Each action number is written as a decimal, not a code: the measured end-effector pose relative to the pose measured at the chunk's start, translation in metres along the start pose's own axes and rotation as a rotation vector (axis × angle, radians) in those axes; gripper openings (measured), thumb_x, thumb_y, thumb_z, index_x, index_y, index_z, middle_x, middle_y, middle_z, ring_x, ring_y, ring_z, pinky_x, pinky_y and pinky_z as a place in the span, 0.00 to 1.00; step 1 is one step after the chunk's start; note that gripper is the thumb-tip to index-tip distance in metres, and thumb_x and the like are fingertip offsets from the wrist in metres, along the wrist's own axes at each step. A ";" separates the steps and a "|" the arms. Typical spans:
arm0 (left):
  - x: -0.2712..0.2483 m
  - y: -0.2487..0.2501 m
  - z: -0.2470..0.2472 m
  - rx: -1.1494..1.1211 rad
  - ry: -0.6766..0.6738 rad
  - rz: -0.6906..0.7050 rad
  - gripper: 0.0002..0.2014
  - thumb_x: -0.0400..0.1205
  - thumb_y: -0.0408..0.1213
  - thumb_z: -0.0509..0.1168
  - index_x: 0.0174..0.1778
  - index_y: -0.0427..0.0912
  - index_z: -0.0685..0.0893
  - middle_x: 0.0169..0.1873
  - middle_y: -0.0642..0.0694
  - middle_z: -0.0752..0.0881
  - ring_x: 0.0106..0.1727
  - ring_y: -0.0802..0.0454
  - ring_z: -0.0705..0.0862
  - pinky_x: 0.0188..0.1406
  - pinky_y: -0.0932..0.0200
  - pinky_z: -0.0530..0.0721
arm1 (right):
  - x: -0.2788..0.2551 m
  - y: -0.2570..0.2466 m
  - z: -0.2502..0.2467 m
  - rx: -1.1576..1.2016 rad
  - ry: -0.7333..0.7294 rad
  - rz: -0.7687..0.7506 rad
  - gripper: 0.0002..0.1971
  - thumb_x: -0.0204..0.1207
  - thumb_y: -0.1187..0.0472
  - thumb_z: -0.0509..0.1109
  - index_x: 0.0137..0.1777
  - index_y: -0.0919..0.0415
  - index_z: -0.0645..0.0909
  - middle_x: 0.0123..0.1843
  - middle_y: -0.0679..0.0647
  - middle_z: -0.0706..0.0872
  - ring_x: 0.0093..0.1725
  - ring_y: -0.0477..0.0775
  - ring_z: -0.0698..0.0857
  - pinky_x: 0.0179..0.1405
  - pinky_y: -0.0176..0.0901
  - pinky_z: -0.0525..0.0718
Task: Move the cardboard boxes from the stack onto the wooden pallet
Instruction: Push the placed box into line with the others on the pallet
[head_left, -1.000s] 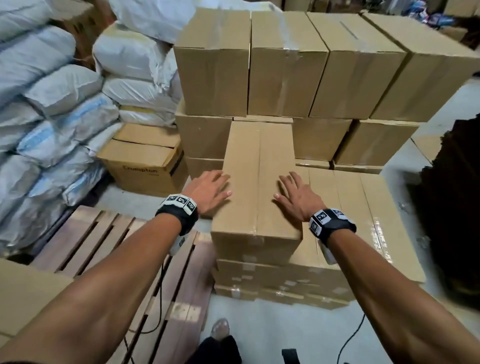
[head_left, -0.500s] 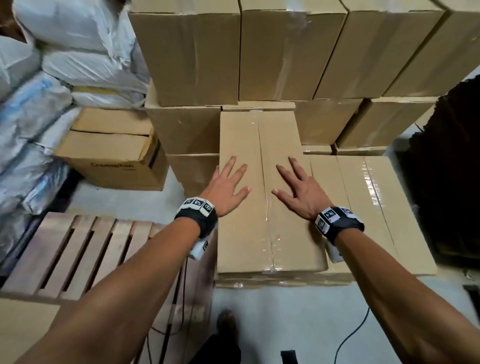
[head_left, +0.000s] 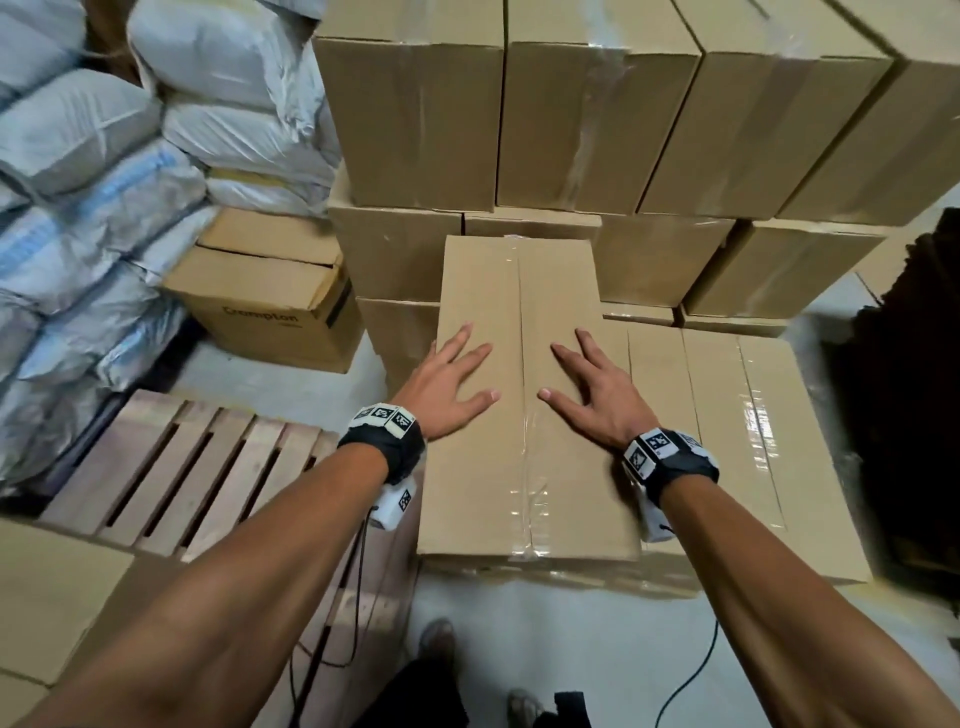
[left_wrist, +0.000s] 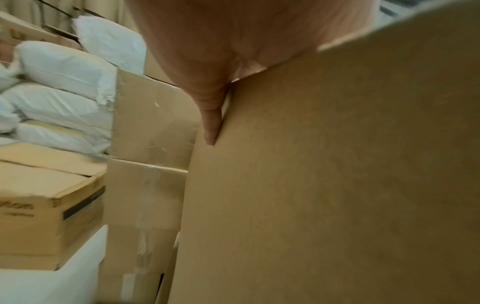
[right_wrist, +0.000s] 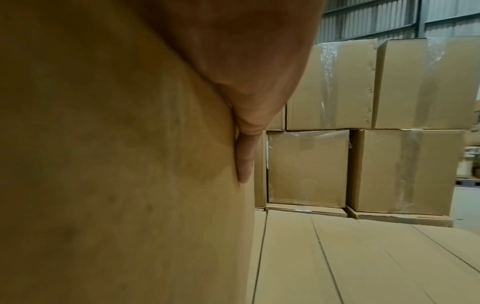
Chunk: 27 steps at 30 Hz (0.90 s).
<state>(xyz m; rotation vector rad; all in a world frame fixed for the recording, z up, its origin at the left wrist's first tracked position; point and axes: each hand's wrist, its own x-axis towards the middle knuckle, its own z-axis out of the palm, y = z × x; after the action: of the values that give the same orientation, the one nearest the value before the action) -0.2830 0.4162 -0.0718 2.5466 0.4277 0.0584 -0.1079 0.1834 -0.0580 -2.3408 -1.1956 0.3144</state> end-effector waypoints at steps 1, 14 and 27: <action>-0.014 0.006 0.001 -0.003 0.021 -0.013 0.39 0.83 0.70 0.61 0.90 0.63 0.61 0.92 0.61 0.43 0.93 0.45 0.54 0.89 0.36 0.61 | -0.008 -0.003 -0.001 0.000 -0.014 -0.017 0.40 0.79 0.30 0.71 0.89 0.42 0.68 0.95 0.49 0.52 0.88 0.56 0.68 0.85 0.43 0.62; -0.217 0.051 0.005 -0.052 0.322 -0.327 0.37 0.84 0.63 0.67 0.89 0.59 0.67 0.93 0.57 0.51 0.91 0.54 0.58 0.91 0.44 0.58 | -0.076 -0.083 0.018 0.007 -0.216 -0.361 0.40 0.80 0.27 0.66 0.89 0.41 0.66 0.95 0.46 0.51 0.88 0.57 0.69 0.86 0.50 0.67; -0.333 -0.032 -0.066 0.016 0.531 -0.600 0.37 0.83 0.64 0.67 0.88 0.59 0.68 0.92 0.57 0.53 0.90 0.52 0.61 0.91 0.49 0.58 | -0.020 -0.253 0.088 -0.003 -0.367 -0.644 0.40 0.80 0.26 0.65 0.89 0.40 0.64 0.95 0.45 0.49 0.89 0.60 0.67 0.86 0.58 0.69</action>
<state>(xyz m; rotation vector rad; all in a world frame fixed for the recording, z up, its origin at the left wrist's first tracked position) -0.6166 0.3713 -0.0174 2.2858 1.3740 0.5085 -0.3321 0.3206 -0.0014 -1.8070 -2.0354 0.5165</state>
